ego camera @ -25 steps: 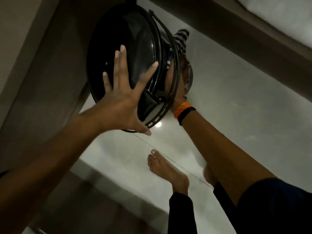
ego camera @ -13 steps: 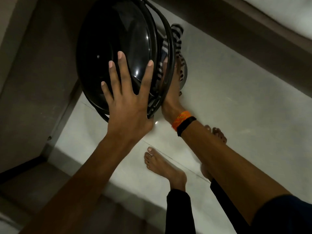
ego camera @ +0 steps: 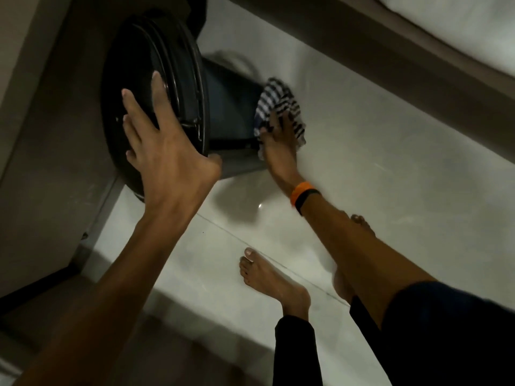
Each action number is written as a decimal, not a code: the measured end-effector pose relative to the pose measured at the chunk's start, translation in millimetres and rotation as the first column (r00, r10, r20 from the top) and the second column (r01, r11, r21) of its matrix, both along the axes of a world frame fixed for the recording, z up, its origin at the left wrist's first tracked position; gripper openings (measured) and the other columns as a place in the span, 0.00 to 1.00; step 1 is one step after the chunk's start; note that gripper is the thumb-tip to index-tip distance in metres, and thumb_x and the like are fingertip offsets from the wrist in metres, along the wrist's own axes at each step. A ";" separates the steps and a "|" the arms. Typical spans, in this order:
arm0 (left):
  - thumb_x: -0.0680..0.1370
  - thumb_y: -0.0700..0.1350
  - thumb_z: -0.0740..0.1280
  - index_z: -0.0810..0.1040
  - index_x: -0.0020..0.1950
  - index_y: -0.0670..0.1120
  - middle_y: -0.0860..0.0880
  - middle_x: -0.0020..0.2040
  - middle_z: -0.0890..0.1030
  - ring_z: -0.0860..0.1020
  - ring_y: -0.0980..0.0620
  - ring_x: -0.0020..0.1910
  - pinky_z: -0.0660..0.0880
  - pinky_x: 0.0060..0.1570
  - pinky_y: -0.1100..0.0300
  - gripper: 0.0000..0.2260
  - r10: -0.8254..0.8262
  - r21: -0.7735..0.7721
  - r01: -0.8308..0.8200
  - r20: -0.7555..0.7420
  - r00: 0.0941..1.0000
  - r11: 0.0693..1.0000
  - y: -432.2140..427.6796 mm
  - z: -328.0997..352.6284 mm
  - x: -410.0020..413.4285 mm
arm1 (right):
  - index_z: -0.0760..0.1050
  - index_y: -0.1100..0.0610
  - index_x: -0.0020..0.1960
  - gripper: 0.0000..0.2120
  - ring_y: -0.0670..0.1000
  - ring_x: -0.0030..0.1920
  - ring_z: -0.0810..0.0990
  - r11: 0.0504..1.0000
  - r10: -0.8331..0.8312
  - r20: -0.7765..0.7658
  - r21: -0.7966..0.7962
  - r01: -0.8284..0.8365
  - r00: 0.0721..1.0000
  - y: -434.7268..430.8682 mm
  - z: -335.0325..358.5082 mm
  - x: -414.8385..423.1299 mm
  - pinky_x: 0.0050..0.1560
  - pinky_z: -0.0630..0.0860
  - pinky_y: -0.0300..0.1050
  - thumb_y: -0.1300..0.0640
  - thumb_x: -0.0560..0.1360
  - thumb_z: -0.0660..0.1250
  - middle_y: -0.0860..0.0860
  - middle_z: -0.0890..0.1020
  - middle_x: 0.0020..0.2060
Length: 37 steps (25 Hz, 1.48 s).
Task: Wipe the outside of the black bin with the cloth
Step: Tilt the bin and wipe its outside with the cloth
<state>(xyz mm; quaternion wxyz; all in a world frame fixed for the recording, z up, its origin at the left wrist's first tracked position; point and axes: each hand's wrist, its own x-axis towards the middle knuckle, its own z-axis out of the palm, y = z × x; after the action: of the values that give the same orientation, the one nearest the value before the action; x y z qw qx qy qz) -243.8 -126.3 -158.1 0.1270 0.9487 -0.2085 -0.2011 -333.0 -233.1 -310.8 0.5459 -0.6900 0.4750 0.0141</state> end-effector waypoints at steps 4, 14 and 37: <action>0.71 0.44 0.77 0.45 0.85 0.51 0.37 0.86 0.47 0.51 0.31 0.83 0.56 0.77 0.28 0.52 -0.028 0.133 0.036 -0.056 0.998 0.991 -1.8 8.6 -8.4 | 0.61 0.44 0.80 0.23 0.53 0.83 0.57 0.992 0.096 0.248 -0.108 -0.071 0.964 59.1 27.2 -27.5 0.83 0.50 0.51 0.47 0.85 0.54 0.50 0.60 0.83; 0.71 0.46 0.73 0.57 0.83 0.48 0.38 0.81 0.64 0.66 0.34 0.77 0.66 0.74 0.34 0.43 0.167 0.165 -0.146 -0.118 0.979 0.975 -27.6 22.7 25.3 | 0.76 0.51 0.70 0.17 0.48 0.72 0.74 0.993 -0.100 0.254 0.092 0.079 0.962 11.1 42.2 -11.8 0.78 0.67 0.51 0.52 0.85 0.58 0.47 0.77 0.72; 0.70 0.46 0.72 0.53 0.82 0.59 0.46 0.86 0.48 0.50 0.39 0.84 0.57 0.76 0.26 0.45 0.059 -0.081 -0.080 -0.236 0.970 0.994 5.5 10.5 4.1 | 0.53 0.57 0.82 0.25 0.54 0.81 0.62 0.749 -0.610 -0.030 0.303 0.589 0.792 62.1 -8.5 -59.4 0.84 0.57 0.51 0.59 0.87 0.54 0.54 0.62 0.81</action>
<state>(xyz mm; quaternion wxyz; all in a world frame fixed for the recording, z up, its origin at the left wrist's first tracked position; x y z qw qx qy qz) -239.7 -120.8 -147.6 0.2000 0.9185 -0.1677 -0.2971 -392.4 -171.1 -319.3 0.6349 -0.4113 0.6438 -0.1153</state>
